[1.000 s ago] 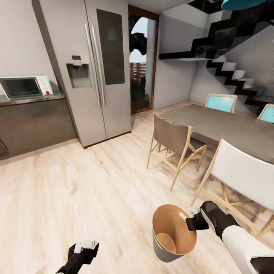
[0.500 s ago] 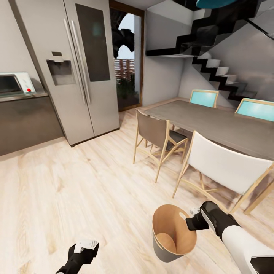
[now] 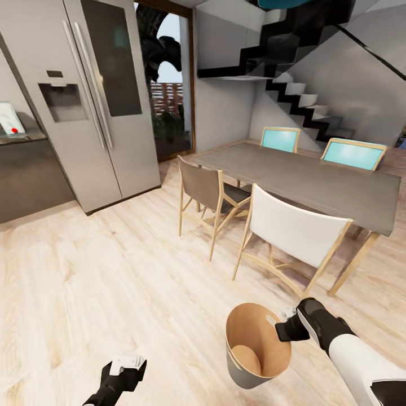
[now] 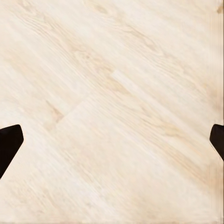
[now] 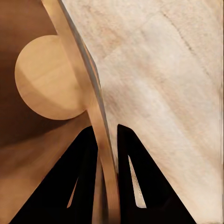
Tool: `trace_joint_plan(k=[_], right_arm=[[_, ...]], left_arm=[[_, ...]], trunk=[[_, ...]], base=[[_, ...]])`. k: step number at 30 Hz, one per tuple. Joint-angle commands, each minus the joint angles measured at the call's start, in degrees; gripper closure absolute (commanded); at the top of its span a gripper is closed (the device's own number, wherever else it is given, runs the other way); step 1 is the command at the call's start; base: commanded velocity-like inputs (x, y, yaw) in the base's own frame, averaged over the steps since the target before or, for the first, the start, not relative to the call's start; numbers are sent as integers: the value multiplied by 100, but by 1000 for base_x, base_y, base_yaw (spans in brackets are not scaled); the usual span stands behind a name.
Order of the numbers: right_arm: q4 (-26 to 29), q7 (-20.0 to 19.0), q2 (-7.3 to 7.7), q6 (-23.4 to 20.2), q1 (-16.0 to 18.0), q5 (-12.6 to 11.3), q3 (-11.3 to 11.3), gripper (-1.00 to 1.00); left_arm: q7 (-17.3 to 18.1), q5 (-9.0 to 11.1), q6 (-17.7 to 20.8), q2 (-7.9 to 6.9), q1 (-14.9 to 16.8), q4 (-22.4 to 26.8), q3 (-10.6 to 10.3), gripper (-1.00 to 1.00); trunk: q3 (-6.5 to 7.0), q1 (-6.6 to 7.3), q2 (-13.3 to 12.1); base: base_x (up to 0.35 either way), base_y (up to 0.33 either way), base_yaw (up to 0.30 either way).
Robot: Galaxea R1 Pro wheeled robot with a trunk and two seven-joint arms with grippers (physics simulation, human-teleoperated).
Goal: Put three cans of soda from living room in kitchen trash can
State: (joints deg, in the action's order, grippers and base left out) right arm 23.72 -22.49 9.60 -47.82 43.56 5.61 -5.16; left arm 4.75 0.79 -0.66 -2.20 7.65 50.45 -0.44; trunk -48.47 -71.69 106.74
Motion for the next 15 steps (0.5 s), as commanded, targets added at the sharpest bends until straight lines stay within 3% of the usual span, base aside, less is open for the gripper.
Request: trace_joint_plan(k=[1,9,15], right_arm=[[1,-27,-2,-25,1,-122,15,100],[1,-27,-2,-24,0,-122,15,100],[1,-27,-9,-18,2,-122,15,100]], left_arm=[[0,0,2,0,0,0,0,-100],[13,31,-9,-16,0,36,0,-100],[-12,4,-5,-7,0,3,0,-100]], trunk=[[-7,0,0],[-65,0,0],[-77,0,0]], base=[[-171,-250,-121],[-132,-178,-115],[-69,-168,-29]])
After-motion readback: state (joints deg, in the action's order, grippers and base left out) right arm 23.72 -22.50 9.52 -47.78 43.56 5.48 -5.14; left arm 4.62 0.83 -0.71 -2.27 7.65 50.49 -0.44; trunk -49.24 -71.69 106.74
